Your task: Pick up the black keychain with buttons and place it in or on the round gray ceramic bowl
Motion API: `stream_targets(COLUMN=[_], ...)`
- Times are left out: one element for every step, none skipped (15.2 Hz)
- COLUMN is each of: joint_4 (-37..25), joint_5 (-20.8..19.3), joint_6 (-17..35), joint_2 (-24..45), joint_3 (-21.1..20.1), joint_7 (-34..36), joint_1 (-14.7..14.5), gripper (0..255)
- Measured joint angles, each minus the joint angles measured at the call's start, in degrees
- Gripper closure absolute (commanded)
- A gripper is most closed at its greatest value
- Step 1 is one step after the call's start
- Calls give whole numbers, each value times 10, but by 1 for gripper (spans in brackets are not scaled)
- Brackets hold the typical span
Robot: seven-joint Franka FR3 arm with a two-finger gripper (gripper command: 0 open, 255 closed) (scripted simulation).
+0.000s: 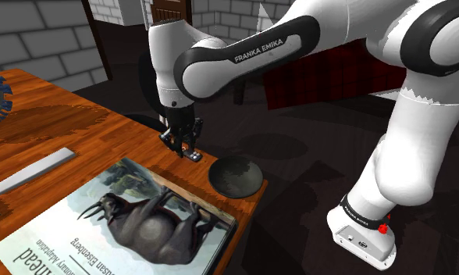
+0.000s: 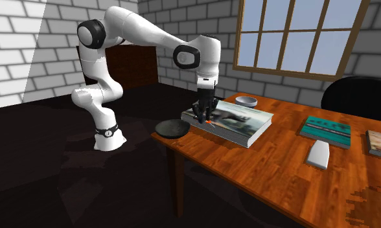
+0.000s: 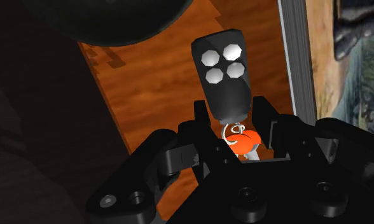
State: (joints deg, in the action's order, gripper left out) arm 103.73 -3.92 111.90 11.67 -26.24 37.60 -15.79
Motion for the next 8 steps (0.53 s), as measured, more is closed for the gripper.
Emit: stream_targets(joint_4=[-6, -10, 5, 29, 53, 77, 98, 125], joint_5=[1, 2, 8, 17, 28, 38, 49, 61], joint_6=[-7, -13, -10, -4, -1, 3, 5, 8], joint_2=[-1, -3, -17, -37, -60, -82, -104, -129], joint_3=[0, -1, -1, -1, -3, -3, -2, -1], joint_7=[-1, 0, -5, -11, -16, -23, -30, -39], joint_1=[0, 0, 3, 8, 11, 14, 16, 18], gripper=[255, 255, 255, 255, 255, 255, 255, 255])
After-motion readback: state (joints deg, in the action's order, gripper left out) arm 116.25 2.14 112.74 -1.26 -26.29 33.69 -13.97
